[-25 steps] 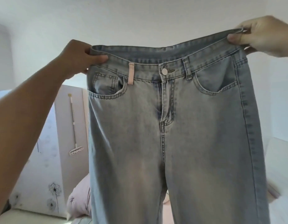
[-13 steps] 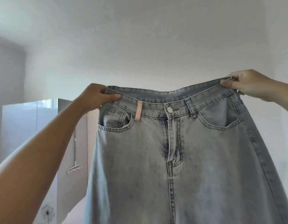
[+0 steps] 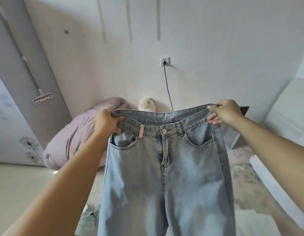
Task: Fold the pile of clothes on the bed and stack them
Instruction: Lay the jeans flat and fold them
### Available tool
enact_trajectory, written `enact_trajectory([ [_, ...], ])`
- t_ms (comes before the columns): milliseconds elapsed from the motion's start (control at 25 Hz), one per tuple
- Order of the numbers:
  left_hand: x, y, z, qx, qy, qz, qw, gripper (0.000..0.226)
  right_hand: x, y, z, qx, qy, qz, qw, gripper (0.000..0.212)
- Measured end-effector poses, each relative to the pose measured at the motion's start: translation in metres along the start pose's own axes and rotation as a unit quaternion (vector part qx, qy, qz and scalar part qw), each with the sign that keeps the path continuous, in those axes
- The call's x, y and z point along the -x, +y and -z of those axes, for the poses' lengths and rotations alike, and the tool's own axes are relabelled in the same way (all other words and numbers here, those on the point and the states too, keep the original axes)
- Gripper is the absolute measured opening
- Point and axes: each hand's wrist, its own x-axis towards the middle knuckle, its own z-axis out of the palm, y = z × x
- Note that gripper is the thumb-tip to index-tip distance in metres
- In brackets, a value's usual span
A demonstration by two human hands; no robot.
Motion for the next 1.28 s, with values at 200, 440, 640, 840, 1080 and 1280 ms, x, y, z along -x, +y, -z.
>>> enact_trajectory([
  [200, -0.038, -0.180, -0.149, -0.004, -0.024, 0.073, 0.997, 0.019, -0.040, 0.188, -0.130, -0.029, -0.011, -0.076, 0.997, 0.008],
  [440, -0.068, -0.312, -0.272, -0.014, -0.069, 0.071, 0.995, 0.033, -0.080, 0.332, -0.244, 0.024, -0.048, -0.069, 0.996, 0.022],
  [640, -0.048, -0.412, -0.375, -0.128, -0.182, -0.092, 0.971, 0.083, -0.091, 0.431, -0.317, 0.224, -0.217, -0.031, 0.950, 0.085],
  [840, 0.040, -0.519, -0.466, -0.396, -0.316, -0.023, 0.862, 0.065, -0.027, 0.568, -0.380, 0.454, -0.334, -0.073, 0.823, 0.071],
  [1080, 0.065, -0.583, -0.502, -0.414, -0.208, -0.118, 0.878, 0.063, 0.004, 0.645, -0.408, 0.520, -0.231, 0.006, 0.823, 0.065],
  [1280, 0.063, -0.582, -0.503, -0.409, -0.207, -0.128, 0.880, 0.061, 0.006, 0.650, -0.411, 0.521, -0.220, 0.022, 0.824, 0.067],
])
